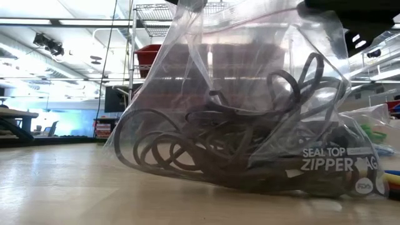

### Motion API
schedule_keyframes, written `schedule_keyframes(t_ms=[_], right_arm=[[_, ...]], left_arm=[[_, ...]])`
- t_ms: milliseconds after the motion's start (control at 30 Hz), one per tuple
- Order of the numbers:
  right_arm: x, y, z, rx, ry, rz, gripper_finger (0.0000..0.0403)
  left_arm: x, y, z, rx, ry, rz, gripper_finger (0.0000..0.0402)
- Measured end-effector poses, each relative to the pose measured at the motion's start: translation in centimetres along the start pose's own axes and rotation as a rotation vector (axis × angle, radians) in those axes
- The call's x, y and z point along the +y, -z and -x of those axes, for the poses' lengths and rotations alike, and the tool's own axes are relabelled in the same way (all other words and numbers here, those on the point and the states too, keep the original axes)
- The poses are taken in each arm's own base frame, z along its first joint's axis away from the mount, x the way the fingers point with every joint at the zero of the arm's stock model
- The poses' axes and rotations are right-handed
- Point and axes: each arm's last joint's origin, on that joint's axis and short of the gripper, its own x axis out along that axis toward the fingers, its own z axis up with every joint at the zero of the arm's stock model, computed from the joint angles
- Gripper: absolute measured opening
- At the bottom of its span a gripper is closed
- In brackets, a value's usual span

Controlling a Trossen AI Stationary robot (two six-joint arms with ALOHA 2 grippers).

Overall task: Sort rubber bands
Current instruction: Close the transparent zip bag

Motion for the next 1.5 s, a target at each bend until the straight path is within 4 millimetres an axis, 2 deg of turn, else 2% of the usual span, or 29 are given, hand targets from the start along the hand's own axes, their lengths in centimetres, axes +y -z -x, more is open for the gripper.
schedule_keyframes(t_ms=[133, 600, 767, 867, 1000, 1167, 1500], right_arm=[[0.0, 0.0, 0.0, 0.001, -0.001, 0.013, 0.0005], [0.2, 0.2, 0.4, -0.007, 0.047, 0.028, 0.0001], [0.6, 0.4, 0.9, -0.011, 0.062, 0.028, 0.0000], [0.8, 0.4, 1.0, -0.012, 0.057, 0.022, 0.0000], [0.9, 0.5, 1.2, -0.011, 0.052, 0.024, 0.0000], [1.1, 0.6, 1.3, -0.011, 0.047, 0.025, 0.0000], [1.1, 0.6, 1.3, -0.010, 0.047, 0.019, 0.0000]], left_arm=[[0.0, 0.0, 0.0, 0.000, 0.000, 0.000, 0.0008], [0.1, 0.7, -0.1, 0.059, 0.029, 0.047, 0.0008], [0.2, 0.7, -0.1, 0.069, -0.027, 0.073, 0.0010], [0.3, 0.4, -0.2, 0.042, -0.040, 0.086, 0.0028], [0.4, 0.4, -0.2, 0.037, -0.049, 0.106, 0.0074], [0.4, 1.2, 0.2, 0.119, -0.047, 0.101, 0.0127], [1.2, 2.0, 1.6, 0.188, -0.148, 0.154, 0.0137]])
